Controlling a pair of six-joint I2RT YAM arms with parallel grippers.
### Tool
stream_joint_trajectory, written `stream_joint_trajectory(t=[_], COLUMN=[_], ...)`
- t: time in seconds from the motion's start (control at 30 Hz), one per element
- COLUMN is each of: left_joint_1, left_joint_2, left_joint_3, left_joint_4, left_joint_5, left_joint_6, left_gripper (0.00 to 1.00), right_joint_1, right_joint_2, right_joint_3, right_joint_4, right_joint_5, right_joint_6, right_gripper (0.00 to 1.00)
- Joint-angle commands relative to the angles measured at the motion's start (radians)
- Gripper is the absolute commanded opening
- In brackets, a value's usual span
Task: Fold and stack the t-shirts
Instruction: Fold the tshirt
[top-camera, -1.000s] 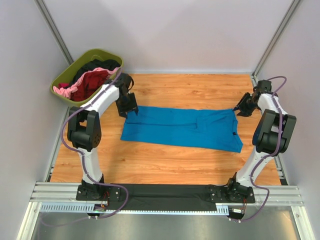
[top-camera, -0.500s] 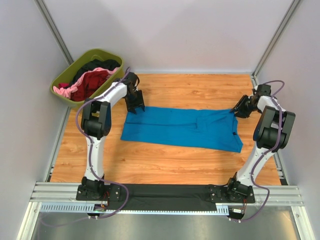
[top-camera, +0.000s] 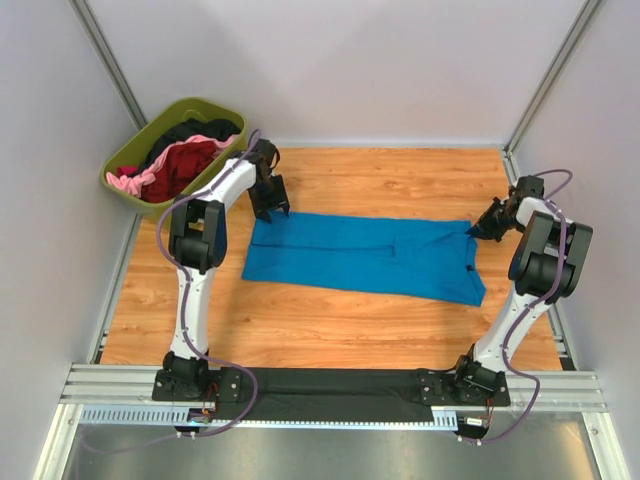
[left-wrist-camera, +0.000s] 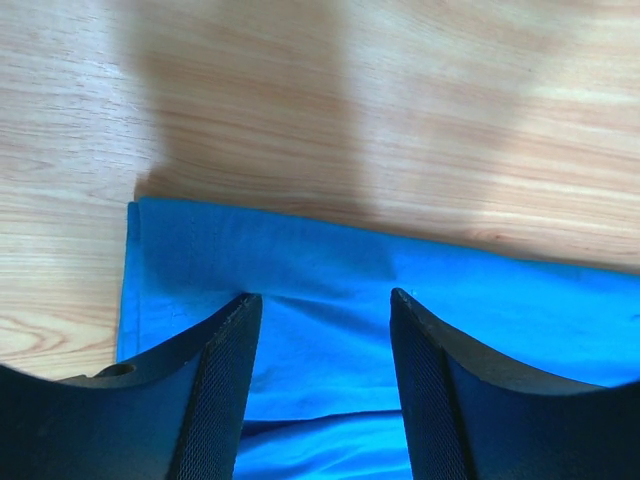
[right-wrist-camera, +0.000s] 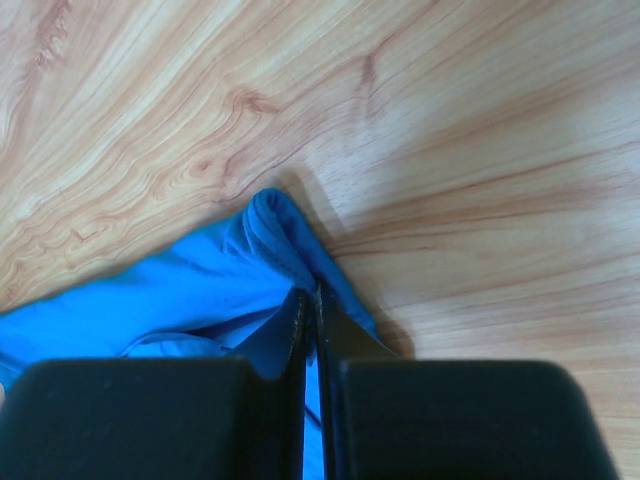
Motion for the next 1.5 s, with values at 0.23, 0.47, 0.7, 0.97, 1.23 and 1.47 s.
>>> stream_joint_trajectory(t=[0.23,0.47,0.7,0.97,1.23,1.47], left_joint_1=[0.027,0.021,-0.015,-0.083,-0.125,-0.125], left_joint_2=[-0.021,-0.193,-0.411,-0.471,-0.393,-0.341], left_joint_3=[0.100,0.094,-0.202,-0.430,-0.492,-0.583], left_joint_4=[-0.083,-0.175,-0.117,0.031,0.051,0.057], left_joint_5=[-0.017,-0.043,-0.003,0.192,0.240,0.158], left_joint_6=[-0.007,-0.012,0.068,0.093,0.097,0.074], left_gripper=[0.64,0.68,0.68,0.65,0.58,0.27], right_joint_1=[0.016,0.057,0.074,0.082,0.140,0.142], right_joint_2=[0.107,0.299,0.298,0.034,-0.272,-0.387], right_joint_3=[0.179,0.522,0.764,0.568,0.203,0.085], right_joint_4=[0.058,-0.034,-0.231,-0.481,-0.492,-0.518], right_joint_5=[0.050,0.050,0.059,0.172,0.169,0.168], right_joint_6=[0.015,-0.001,0.146,0.277,0.263,0.174], right_gripper=[0.04,0.05,0.43,0.61,0.76,0.76])
